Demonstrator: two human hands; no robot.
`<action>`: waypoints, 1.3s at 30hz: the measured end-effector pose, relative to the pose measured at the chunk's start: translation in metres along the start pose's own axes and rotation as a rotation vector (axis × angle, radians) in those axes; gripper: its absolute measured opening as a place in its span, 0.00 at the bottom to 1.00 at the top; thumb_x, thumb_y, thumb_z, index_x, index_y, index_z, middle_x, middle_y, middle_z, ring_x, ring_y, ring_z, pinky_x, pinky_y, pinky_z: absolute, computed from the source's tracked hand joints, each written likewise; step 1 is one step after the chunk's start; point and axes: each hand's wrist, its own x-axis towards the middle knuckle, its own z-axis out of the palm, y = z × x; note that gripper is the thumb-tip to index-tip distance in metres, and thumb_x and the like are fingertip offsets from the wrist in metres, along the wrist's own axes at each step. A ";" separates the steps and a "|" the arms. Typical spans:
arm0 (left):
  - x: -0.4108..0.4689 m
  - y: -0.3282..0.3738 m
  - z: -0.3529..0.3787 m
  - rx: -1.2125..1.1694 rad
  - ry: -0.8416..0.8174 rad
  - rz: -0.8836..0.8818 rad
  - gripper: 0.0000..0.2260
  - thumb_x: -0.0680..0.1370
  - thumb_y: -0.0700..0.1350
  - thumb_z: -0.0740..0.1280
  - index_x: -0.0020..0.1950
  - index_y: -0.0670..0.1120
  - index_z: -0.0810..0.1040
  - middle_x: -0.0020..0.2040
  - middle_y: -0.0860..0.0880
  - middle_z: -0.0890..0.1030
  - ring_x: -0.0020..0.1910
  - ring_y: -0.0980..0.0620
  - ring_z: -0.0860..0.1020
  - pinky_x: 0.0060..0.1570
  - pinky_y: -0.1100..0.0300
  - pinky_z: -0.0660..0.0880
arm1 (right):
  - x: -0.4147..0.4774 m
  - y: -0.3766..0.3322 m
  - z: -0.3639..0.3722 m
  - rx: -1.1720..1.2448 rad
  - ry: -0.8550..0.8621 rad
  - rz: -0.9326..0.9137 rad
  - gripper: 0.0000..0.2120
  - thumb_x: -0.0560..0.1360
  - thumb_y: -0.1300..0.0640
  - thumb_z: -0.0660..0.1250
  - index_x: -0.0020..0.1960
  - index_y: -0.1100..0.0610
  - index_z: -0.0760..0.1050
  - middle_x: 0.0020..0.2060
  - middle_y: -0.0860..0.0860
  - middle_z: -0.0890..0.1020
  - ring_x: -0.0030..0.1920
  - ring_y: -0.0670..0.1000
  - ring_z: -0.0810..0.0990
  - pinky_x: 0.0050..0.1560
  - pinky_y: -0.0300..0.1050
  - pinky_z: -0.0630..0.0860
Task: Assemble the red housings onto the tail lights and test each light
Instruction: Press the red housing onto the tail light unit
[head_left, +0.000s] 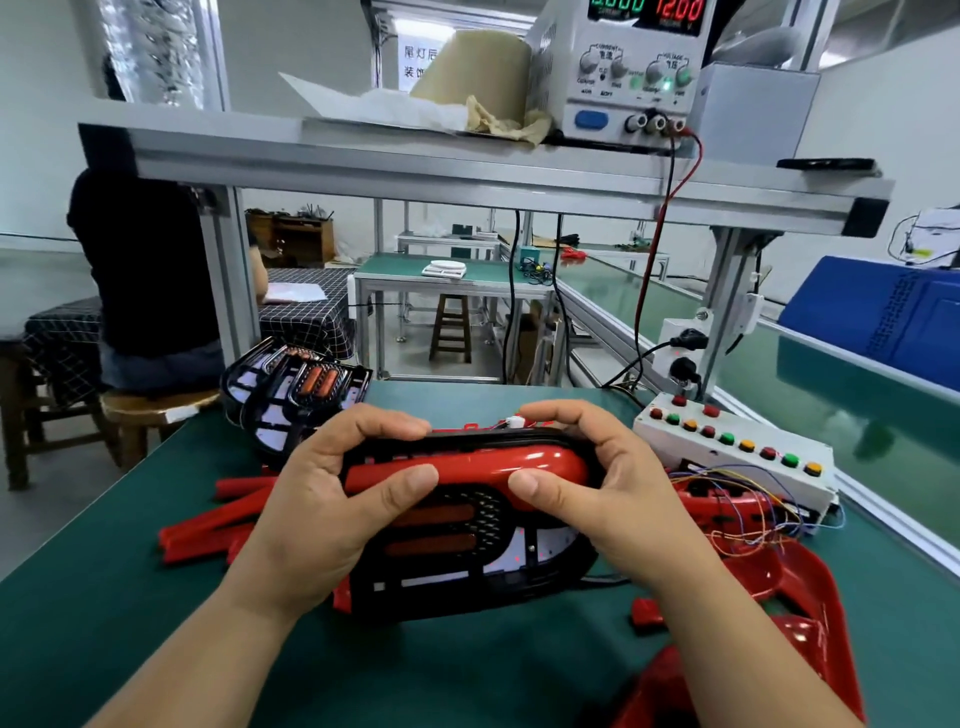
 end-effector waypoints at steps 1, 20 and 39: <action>-0.001 0.000 0.002 -0.024 0.014 0.003 0.20 0.60 0.64 0.79 0.45 0.56 0.83 0.53 0.50 0.83 0.51 0.53 0.82 0.48 0.58 0.81 | 0.000 0.000 0.000 0.013 -0.007 -0.005 0.19 0.63 0.55 0.78 0.53 0.46 0.80 0.51 0.48 0.84 0.50 0.49 0.84 0.52 0.46 0.81; -0.001 0.000 0.006 0.051 0.095 0.009 0.07 0.64 0.57 0.75 0.36 0.55 0.81 0.51 0.51 0.85 0.51 0.54 0.82 0.58 0.45 0.76 | 0.003 0.008 -0.009 0.249 -0.087 0.174 0.24 0.68 0.60 0.76 0.62 0.58 0.74 0.57 0.60 0.81 0.54 0.54 0.81 0.56 0.47 0.79; 0.001 0.001 0.009 -0.029 0.132 -0.023 0.08 0.66 0.52 0.78 0.41 0.54 0.82 0.51 0.47 0.86 0.51 0.44 0.83 0.57 0.39 0.77 | 0.005 0.016 0.002 0.370 -0.016 0.196 0.20 0.68 0.58 0.70 0.58 0.66 0.75 0.50 0.61 0.81 0.48 0.55 0.80 0.55 0.48 0.78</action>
